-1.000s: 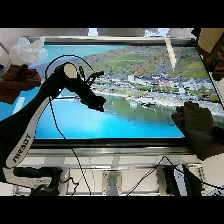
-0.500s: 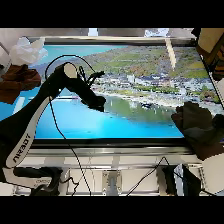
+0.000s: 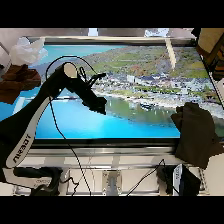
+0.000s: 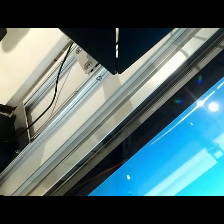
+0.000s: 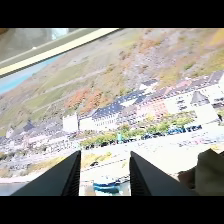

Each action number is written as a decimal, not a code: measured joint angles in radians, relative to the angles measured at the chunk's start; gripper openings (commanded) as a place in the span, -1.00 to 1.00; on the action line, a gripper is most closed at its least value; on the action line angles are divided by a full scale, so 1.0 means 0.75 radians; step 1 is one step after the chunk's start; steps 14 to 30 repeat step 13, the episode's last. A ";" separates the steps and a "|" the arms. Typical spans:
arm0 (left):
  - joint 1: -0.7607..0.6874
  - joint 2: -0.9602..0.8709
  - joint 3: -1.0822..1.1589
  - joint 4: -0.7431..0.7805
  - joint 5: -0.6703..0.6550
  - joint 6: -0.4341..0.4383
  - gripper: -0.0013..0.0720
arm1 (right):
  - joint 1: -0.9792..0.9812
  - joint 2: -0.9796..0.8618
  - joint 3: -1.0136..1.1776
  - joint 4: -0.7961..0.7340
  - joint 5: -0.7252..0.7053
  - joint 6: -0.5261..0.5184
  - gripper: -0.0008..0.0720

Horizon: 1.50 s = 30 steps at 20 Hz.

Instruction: Fold the shirts.

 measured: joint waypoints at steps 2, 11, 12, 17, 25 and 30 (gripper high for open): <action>-0.008 0.000 0.000 -0.003 0.006 0.000 -0.93 | 0.001 0.005 -0.017 0.036 0.051 -0.007 -0.13; -0.015 0.128 0.000 0.001 0.100 0.000 -0.93 | 0.208 0.011 -0.316 0.217 0.404 -0.030 -0.13; -0.015 0.174 0.000 0.004 0.131 0.000 -0.93 | 0.259 0.010 -0.352 0.226 0.420 -0.034 -0.13; -0.015 0.225 0.000 0.013 0.161 0.001 -0.94 | 0.314 0.011 -0.391 0.229 0.435 -0.038 -0.13; -0.015 0.225 0.000 0.013 0.161 0.001 -0.94 | 0.314 0.011 -0.391 0.229 0.435 -0.038 -0.13; -0.015 0.225 0.000 0.013 0.161 0.001 -0.94 | 0.314 0.011 -0.391 0.229 0.435 -0.038 -0.13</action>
